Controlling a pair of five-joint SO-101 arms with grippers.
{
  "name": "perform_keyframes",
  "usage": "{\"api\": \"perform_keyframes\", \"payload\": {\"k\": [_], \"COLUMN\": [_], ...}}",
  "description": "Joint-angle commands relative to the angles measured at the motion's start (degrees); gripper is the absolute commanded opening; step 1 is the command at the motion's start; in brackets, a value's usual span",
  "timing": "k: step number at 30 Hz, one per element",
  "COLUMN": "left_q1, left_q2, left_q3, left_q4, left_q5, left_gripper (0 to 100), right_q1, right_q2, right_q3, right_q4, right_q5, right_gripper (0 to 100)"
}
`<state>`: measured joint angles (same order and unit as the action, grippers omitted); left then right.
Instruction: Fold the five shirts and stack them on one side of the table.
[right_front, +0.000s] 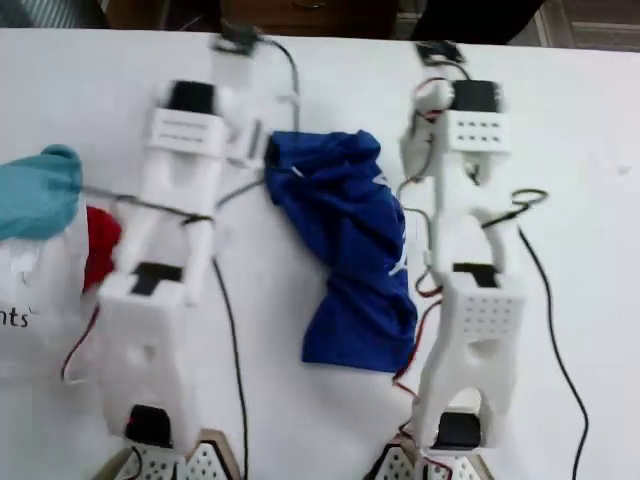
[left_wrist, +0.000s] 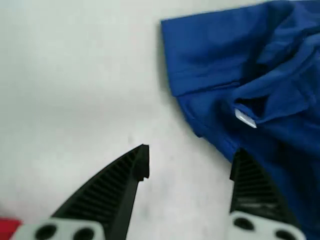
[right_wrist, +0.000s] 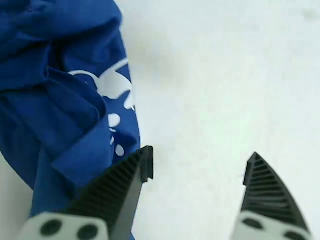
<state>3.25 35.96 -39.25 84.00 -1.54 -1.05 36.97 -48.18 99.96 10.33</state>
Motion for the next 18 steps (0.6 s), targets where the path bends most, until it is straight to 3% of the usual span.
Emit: {"api": "perform_keyframes", "payload": {"k": [1, 10, 14, 18], "left_q1": [3.7, 5.5, 5.5, 5.5], "left_q2": [4.5, 13.1, 18.3, 22.6], "left_q3": [-3.6, -18.5, -23.7, -28.2], "left_q4": [-1.1, 0.1, 0.1, 0.5], "left_q5": [-0.5, 4.2, 12.5, 16.3], "left_gripper": [28, 28, 28, 28], "right_q1": [3.1, 3.7, 3.7, 3.7], "right_q2": [-13.2, -28.9, -32.5, -35.0], "right_q3": [9.8, 31.8, 36.7, 40.1], "right_q4": [1.5, -2.8, -4.4, -5.7], "right_q5": [0.2, 0.2, 0.2, 0.2], "right_gripper": [28.6, 28.6, 28.6, 28.6]}}
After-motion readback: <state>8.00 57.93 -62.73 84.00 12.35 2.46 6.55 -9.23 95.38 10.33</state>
